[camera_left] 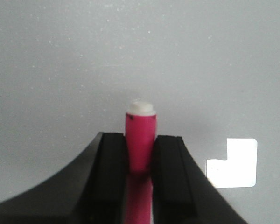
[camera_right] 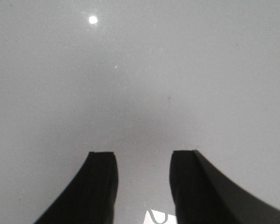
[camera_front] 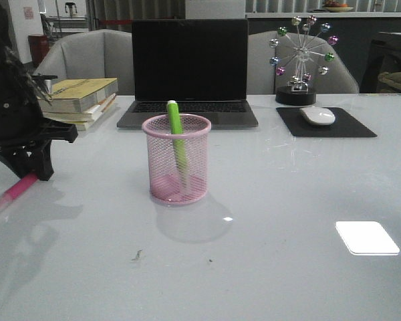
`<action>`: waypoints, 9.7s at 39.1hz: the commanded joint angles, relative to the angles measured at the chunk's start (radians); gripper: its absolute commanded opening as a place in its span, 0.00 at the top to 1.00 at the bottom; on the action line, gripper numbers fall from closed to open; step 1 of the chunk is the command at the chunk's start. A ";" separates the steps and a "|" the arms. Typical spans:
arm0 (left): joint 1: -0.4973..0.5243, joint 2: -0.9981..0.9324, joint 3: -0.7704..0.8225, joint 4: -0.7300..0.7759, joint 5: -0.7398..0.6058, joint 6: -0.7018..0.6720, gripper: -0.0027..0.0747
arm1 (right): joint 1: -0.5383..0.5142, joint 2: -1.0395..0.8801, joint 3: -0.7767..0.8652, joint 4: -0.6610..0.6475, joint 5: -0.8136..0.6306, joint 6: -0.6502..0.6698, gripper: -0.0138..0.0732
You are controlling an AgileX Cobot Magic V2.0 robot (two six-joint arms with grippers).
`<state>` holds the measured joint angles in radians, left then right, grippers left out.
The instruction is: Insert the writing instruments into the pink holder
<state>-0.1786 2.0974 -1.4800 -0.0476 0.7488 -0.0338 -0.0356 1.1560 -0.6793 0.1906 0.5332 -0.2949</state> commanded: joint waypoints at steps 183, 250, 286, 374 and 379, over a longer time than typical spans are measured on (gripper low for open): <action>0.224 -1.155 0.466 -0.271 -0.504 0.363 0.46 | -0.003 -0.031 -0.027 0.034 -0.031 -0.002 0.39; 0.156 -1.318 0.853 -0.377 -0.563 0.361 0.46 | -0.003 -0.295 -0.027 0.040 0.096 -0.002 0.79; 0.156 -1.318 0.853 -0.377 -0.563 0.361 0.46 | -0.003 -0.318 -0.024 0.054 0.127 -0.002 0.79; 0.158 -1.323 0.853 -0.356 -0.566 0.361 0.46 | -0.003 -1.185 0.711 -0.146 -0.389 0.358 0.79; 0.160 -1.348 0.853 -0.305 -0.568 0.361 0.57 | -0.003 -1.185 0.711 -0.146 -0.389 0.358 0.79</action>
<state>-0.0162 0.7734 -0.5990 -0.3639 0.2604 0.3300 -0.0356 -0.0090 0.0302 0.0529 0.2199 0.0633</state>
